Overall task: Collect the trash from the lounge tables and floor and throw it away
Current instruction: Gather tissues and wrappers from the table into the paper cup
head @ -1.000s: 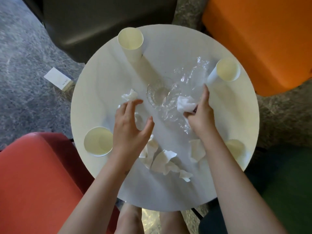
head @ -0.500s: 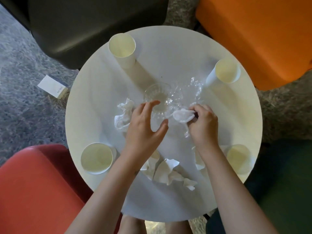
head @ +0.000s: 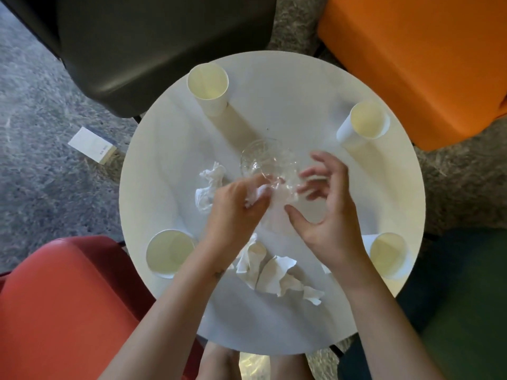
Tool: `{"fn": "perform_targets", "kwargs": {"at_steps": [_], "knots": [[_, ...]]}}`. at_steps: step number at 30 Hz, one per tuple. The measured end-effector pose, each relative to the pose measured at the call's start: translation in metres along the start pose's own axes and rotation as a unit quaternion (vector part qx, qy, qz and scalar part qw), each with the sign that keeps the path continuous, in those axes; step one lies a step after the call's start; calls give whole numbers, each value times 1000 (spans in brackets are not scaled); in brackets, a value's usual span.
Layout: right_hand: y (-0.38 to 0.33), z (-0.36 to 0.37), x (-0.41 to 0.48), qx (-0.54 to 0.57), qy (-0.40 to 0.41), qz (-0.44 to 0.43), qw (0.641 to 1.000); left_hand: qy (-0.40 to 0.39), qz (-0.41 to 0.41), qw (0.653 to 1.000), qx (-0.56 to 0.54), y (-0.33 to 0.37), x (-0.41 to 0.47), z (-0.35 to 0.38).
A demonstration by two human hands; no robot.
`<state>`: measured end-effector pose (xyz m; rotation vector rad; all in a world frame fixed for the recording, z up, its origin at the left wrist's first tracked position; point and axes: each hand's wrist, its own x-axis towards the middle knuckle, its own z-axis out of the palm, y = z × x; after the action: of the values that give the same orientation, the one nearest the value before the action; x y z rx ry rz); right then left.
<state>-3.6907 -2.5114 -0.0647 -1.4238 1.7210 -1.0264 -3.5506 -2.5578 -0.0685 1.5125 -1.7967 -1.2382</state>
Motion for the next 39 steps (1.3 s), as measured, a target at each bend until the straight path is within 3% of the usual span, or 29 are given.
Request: {"fn": "perform_targets", "kwargs": {"at_steps": [3, 6, 9, 12, 14, 17, 20, 23, 26, 31, 36, 39], "knots": [[-15, -4, 4, 26, -55, -3, 998, -2, 36, 999, 14, 1, -6, -22], [-32, 7, 11, 144, -120, 78, 979, -2, 93, 995, 26, 0, -15, -38], [-42, 28, 10, 180, -166, 155, 957, 62, 122, 990, -11, 0, -25, -50], [-48, 49, 2, 344, -190, 246, 886, 115, 105, 987, -42, -2, -36, -55], [-53, 60, -1, 452, -190, 262, 831, 103, 71, 990, -67, -6, -46, -55], [-57, 72, -1, 511, -142, 277, 801, 52, 36, 997, -33, -15, -63, -59], [-57, 82, 0, 438, -84, 274, 852, 24, 7, 998, -62, -23, -79, -71], [-57, 94, -3, 265, -51, 188, 944, 95, -36, 992, -82, -36, -91, -86], [-55, 110, -13, 86, -53, 69, 993, 167, -86, 980, -59, -53, -101, -98], [-46, 136, -36, -107, -117, -122, 980, 159, -116, 980, -34, -77, -118, -96], [-35, 151, -42, -250, -129, -203, 938, 155, -102, 982, 18, -96, -127, -79], [-33, 154, -40, -301, -128, -193, 925, 175, -103, 978, 41, -103, -127, -68]]}}
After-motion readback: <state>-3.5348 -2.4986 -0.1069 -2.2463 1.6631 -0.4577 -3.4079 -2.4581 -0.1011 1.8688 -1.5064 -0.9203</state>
